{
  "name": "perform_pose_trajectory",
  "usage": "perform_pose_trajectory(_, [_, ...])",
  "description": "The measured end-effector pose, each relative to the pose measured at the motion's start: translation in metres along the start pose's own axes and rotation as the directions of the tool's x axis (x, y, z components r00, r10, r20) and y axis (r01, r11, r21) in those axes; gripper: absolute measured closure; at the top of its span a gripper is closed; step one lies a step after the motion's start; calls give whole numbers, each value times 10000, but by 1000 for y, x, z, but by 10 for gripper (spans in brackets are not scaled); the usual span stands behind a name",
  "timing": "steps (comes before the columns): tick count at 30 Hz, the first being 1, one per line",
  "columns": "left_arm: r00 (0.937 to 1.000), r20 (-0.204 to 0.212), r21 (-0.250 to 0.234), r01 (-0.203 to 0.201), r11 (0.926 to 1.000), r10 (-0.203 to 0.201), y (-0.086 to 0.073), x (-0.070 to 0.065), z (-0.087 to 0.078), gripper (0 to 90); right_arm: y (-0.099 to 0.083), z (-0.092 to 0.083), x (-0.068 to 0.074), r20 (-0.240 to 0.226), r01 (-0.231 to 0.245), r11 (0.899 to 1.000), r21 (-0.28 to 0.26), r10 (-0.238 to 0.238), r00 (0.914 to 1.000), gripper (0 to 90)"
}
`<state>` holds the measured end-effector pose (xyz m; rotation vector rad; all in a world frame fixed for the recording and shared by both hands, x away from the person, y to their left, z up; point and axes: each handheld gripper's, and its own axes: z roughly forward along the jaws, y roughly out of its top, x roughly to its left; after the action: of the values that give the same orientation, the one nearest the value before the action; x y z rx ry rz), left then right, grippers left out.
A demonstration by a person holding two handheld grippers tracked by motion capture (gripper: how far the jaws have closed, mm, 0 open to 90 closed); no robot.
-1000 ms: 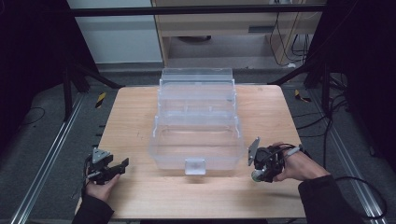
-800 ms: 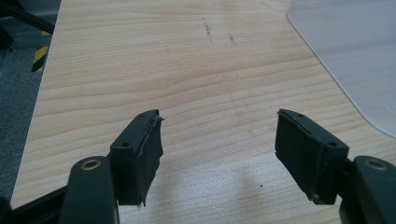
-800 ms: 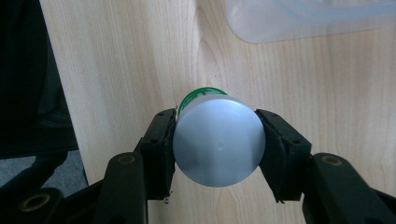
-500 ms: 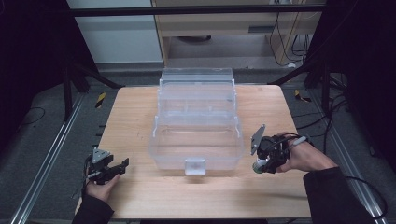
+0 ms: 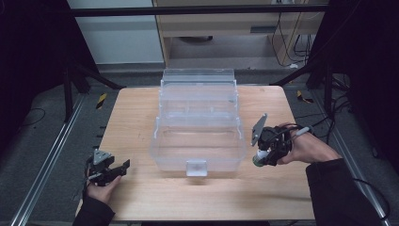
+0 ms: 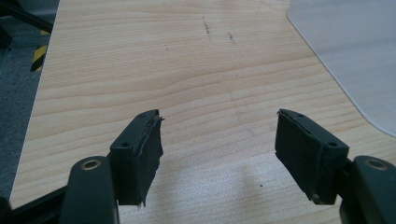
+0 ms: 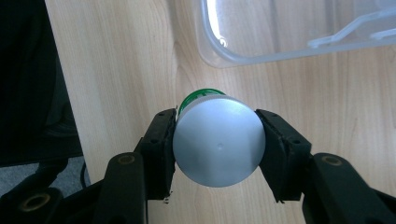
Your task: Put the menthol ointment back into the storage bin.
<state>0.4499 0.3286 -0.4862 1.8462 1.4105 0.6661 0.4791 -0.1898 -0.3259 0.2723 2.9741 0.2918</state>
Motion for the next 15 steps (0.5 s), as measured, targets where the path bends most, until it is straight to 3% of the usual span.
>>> perform_pose_trajectory(15, [10000,10,-1,-10,10000,10,0,0,0,311,21,-16,-14,-38,100,9999,70,-100,9999,503])
